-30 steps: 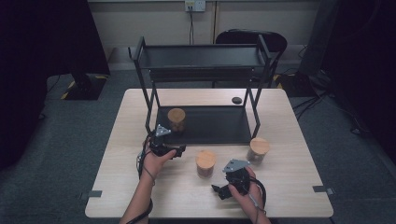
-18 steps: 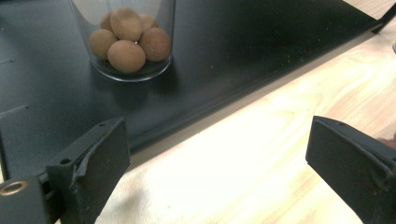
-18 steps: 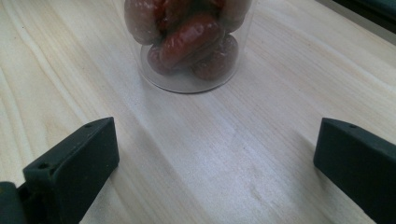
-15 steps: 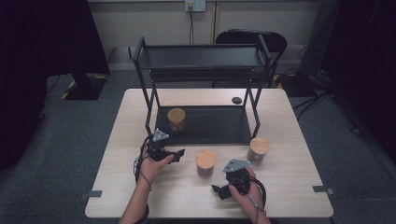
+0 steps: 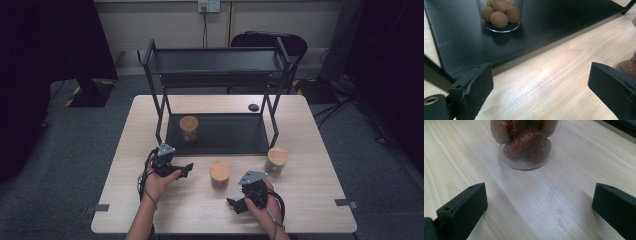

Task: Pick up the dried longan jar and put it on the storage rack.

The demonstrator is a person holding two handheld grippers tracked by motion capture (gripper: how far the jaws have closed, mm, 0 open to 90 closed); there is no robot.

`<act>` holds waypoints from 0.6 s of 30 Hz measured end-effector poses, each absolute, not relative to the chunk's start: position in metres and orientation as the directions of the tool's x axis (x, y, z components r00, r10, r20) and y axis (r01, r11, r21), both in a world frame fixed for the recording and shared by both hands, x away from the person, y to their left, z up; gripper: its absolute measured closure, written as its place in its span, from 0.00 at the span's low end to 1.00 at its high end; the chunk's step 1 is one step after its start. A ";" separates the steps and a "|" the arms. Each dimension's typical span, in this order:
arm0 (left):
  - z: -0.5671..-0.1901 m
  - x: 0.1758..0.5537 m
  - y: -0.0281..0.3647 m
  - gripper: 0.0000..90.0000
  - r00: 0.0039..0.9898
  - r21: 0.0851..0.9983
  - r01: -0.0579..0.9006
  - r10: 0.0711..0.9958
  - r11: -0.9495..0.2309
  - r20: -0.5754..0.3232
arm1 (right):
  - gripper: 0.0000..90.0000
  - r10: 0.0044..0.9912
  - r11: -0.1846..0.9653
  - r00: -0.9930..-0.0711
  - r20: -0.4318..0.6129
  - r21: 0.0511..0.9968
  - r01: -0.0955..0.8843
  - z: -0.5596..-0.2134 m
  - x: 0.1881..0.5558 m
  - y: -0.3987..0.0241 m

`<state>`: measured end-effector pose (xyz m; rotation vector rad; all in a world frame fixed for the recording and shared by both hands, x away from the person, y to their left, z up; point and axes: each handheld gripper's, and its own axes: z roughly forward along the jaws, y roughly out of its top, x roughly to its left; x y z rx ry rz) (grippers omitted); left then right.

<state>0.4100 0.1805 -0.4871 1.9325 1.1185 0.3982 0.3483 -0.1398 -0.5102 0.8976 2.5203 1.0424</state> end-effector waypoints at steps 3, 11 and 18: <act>-0.487 0.406 0.184 0.07 0.548 0.796 0.556 0.826 -0.241 -0.132 | 0.00 0.636 0.549 -0.772 -0.011 0.709 0.442 -0.510 0.348 -0.140; -0.488 0.395 0.194 0.06 0.542 0.798 0.555 0.830 -0.236 -0.131 | 0.00 0.636 0.549 -0.772 -0.011 0.709 0.442 -0.510 0.348 -0.140; -0.489 0.388 0.201 0.06 0.539 0.795 0.558 0.832 -0.237 -0.131 | 0.00 0.636 0.549 -0.772 -0.011 0.709 0.442 -0.510 0.348 -0.140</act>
